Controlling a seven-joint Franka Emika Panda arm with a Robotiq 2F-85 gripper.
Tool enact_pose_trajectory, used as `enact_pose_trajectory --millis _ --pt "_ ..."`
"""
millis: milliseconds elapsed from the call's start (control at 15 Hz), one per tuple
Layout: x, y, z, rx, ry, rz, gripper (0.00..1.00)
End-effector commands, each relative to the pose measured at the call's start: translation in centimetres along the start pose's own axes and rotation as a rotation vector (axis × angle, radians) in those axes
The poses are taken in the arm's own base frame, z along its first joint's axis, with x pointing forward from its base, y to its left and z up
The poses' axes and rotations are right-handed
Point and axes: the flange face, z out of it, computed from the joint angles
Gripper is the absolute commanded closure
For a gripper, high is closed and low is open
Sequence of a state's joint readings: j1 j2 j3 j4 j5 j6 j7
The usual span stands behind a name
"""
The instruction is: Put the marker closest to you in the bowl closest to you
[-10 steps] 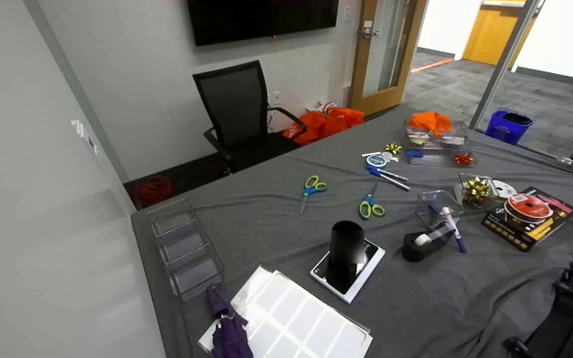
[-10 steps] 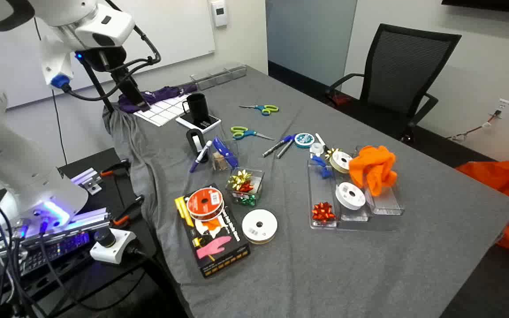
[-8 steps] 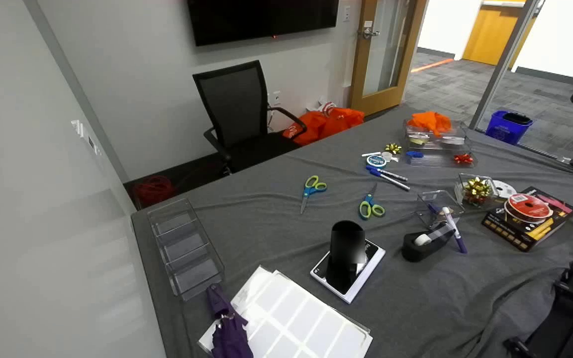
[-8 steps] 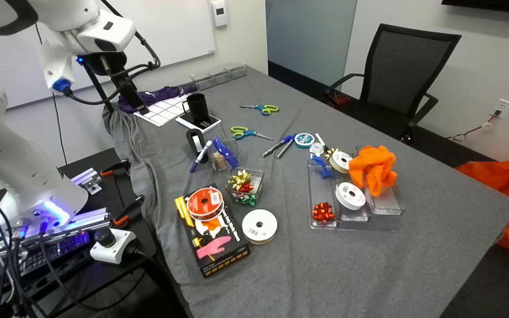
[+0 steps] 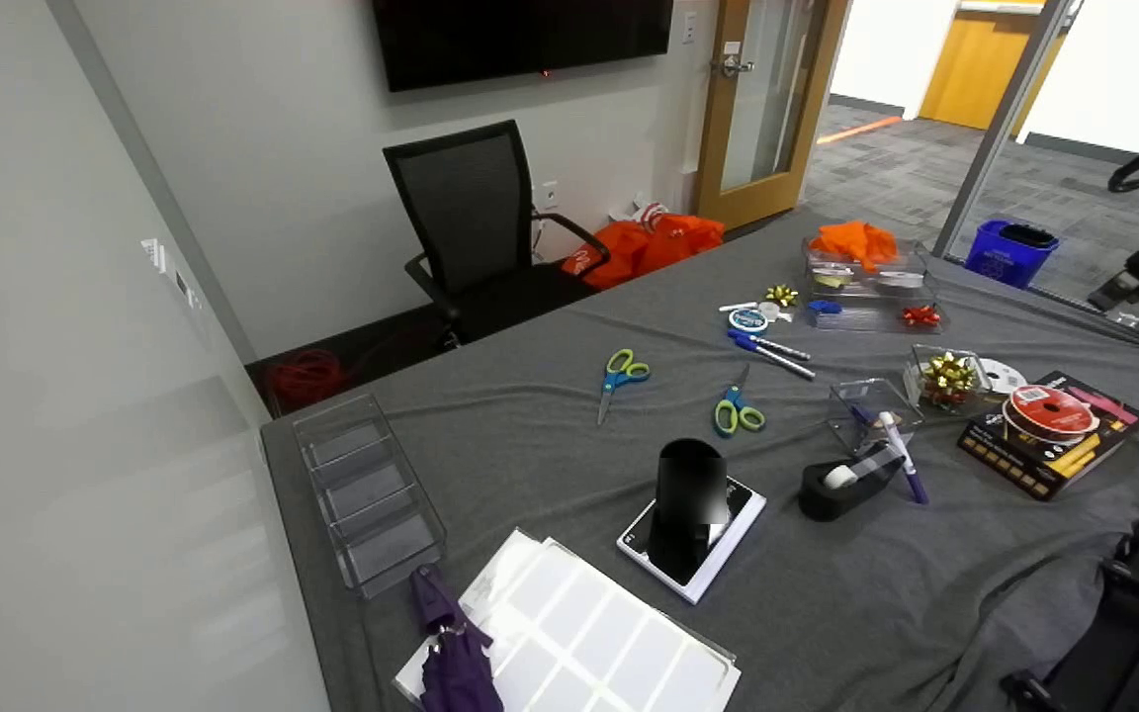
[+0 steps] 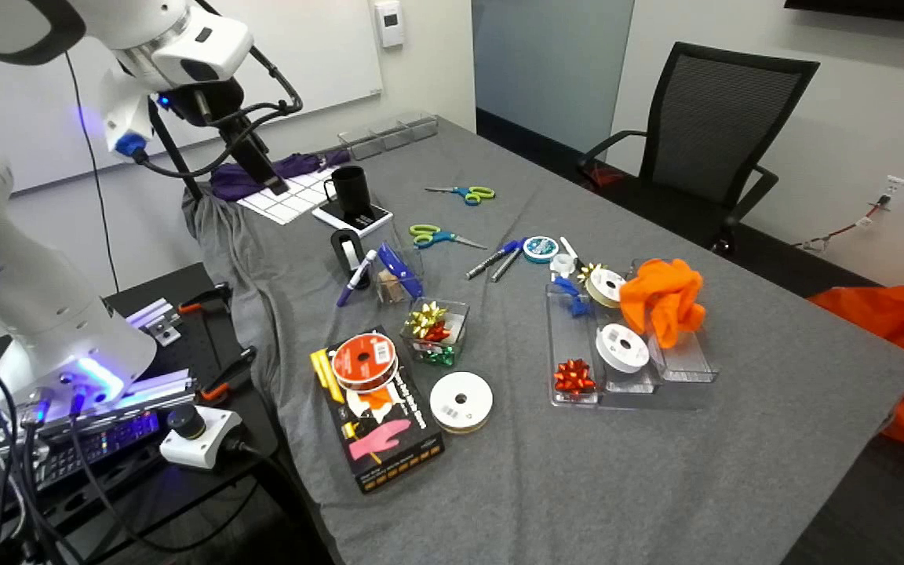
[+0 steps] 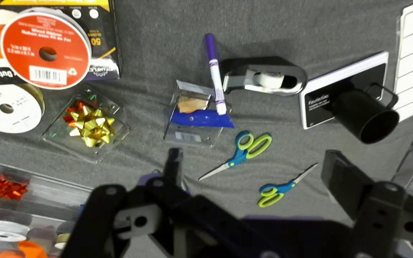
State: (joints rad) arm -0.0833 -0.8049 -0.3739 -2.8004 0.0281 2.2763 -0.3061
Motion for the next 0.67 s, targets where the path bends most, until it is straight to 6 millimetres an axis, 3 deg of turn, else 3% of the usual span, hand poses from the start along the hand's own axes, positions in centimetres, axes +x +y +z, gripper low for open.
enact_pose_trajectory --millis 0,267,600 --pt "3.1 -2.1 3.8 -0.097 0.054 0.072 0.0" --pt "4.6 -5.1 9.4 -0.168 0.052 0.168 0.0" --pt "3.4 -6.6 16.3 -0.207 -0.05 0.285 0.0"
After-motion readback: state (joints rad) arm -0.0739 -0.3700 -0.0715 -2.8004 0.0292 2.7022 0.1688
